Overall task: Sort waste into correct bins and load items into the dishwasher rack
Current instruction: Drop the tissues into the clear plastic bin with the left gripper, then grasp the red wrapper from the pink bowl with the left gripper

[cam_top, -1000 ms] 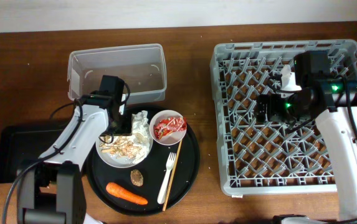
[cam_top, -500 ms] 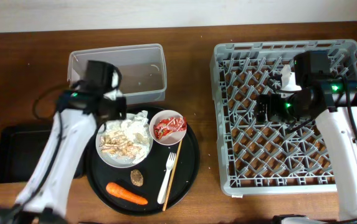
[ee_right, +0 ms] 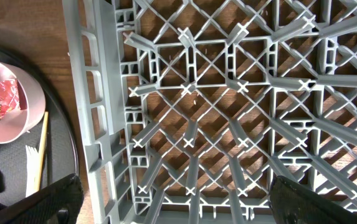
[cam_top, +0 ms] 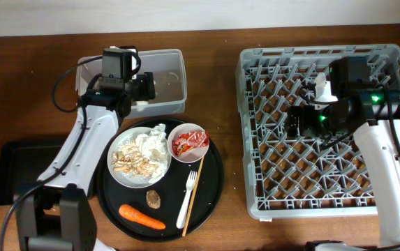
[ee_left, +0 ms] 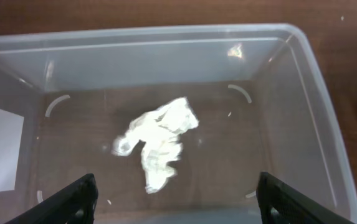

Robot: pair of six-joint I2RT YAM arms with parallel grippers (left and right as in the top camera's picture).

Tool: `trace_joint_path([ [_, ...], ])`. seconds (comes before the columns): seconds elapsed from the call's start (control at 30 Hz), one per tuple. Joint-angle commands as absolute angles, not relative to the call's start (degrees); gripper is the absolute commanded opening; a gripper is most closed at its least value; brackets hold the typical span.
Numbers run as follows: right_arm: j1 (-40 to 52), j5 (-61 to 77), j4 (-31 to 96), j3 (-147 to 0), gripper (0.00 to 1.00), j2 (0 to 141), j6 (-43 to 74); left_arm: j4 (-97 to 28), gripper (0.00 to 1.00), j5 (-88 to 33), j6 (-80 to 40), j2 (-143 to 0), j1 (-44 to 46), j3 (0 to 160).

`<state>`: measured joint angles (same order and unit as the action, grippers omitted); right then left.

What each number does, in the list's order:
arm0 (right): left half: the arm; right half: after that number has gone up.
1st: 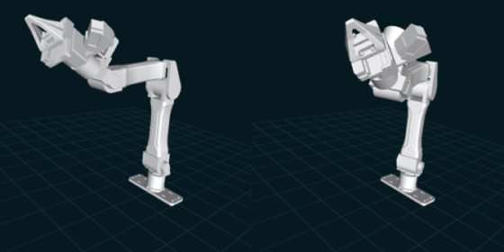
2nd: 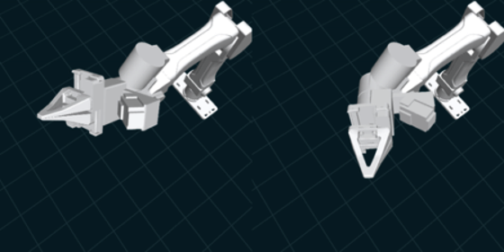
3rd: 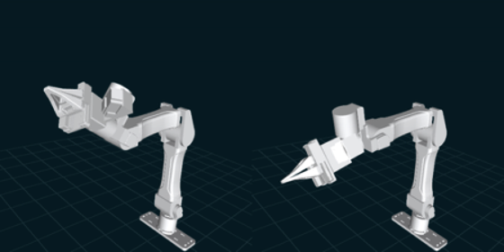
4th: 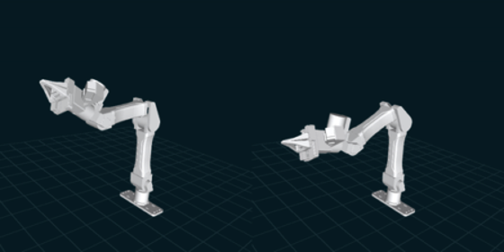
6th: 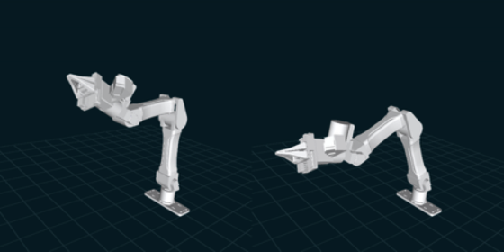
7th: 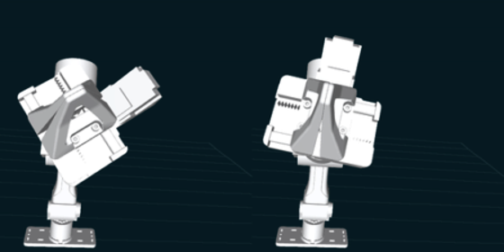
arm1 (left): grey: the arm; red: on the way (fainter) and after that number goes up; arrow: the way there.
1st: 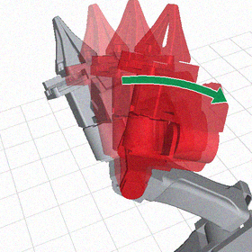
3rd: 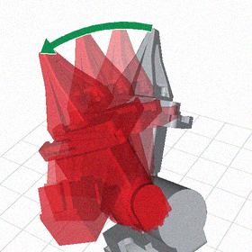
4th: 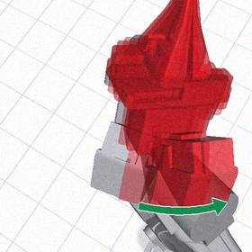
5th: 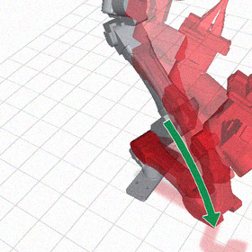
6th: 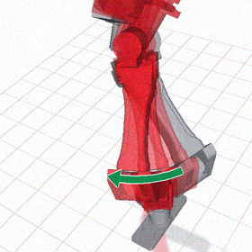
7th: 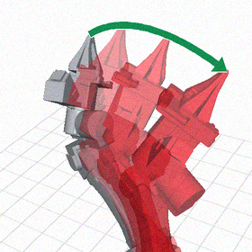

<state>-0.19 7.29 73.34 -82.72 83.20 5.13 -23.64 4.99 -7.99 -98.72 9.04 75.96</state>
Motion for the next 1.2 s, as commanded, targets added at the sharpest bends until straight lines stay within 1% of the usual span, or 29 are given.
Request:
trace_joint_path([
  [0.0, -0.4, 6.6, 73.5, -83.4, 0.98, 83.4, 4.5, -24.8, 0.80, 2.4, -7.9, -95.2, 9.3, 77.1],
  [0.07, -0.4, 6.6, 73.5, -83.4, 0.98, 83.4, 4.5, -28.7, 0.66, -7.7, -7.9, -92.1, 10.3, 77.1],
  [0.1, -0.4, 6.6, 73.5, -83.4, 0.98, 83.4, 4.5, -30.7, 0.64, -10.2, -7.9, -91.7, 11.1, 77.1],
  [0.17, -0.4, 6.6, 73.5, -83.4, 0.98, 83.4, 4.5, -33.9, 0.64, -11.2, -7.9, -91.7, 13.2, 77.1],
  [0.23, -0.4, 6.6, 73.5, -83.4, 0.98, 83.4, 4.5, -37.8, 0.64, -11.2, -7.9, -92.5, 18.3, 76.0],
  [0.43, -0.4, 6.6, 73.6, -83.4, 0.98, 83.4, 4.5, -38.9, 0.65, -8.8, -7.4, -97.8, 26.0, 74.0],
  [0.57, -0.4, 6.6, 73.6, -83.4, 0.98, 83.4, 4.5, -38.9, 0.65, -4.4, -6.1, -102.8, 26.7, 74.0],
  [0.73, -0.4, 6.6, 73.5, -83.4, 0.98, 83.4, 4.5, -40.2, 0.65, -4.7, -6.1, -106.8, 27.2, 74.0],
  [0.9, -0.4, 6.6, 73.5, -83.4, 0.99, 83.4, 4.5, -41.3, 0.63, -4.7, -5.9, -107.3, 28.9, 74.0],
  [0.97, -0.4, 6.6, 73.6, -83.4, 0.98, 83.4, 4.5, -41.3, 0.53, -4.7, -5.5, -107.4, 29.3, 73.9],
  [1.03, -0.4, 6.6, 73.6, -83.4, 0.98, 83.4, 4.5, -41.4, 0.33, -4.7, -5.5, -107.8, 29.3, 73.9],
  [1.1, -0.4, 6.6, 73.6, -83.4, 0.98, 83.4, 4.5, -41.7, 0.18, -4.6, -5.5, -107.9, 29.3, 73.9],
  [1.13, -0.4, 6.6, 73.6, -83.4, 0.98, 83.4, 4.5, -41.7, 0.12, -4.7, -5.5, -107.9, 29.3, 73.9],
  [1.17, -0.4, 6.6, 73.6, -83.4, 0.99, 83.4, 4.5, -41.7, 0.11, -4.7, -5.5, -107.9, 29.3, 73.9],
])
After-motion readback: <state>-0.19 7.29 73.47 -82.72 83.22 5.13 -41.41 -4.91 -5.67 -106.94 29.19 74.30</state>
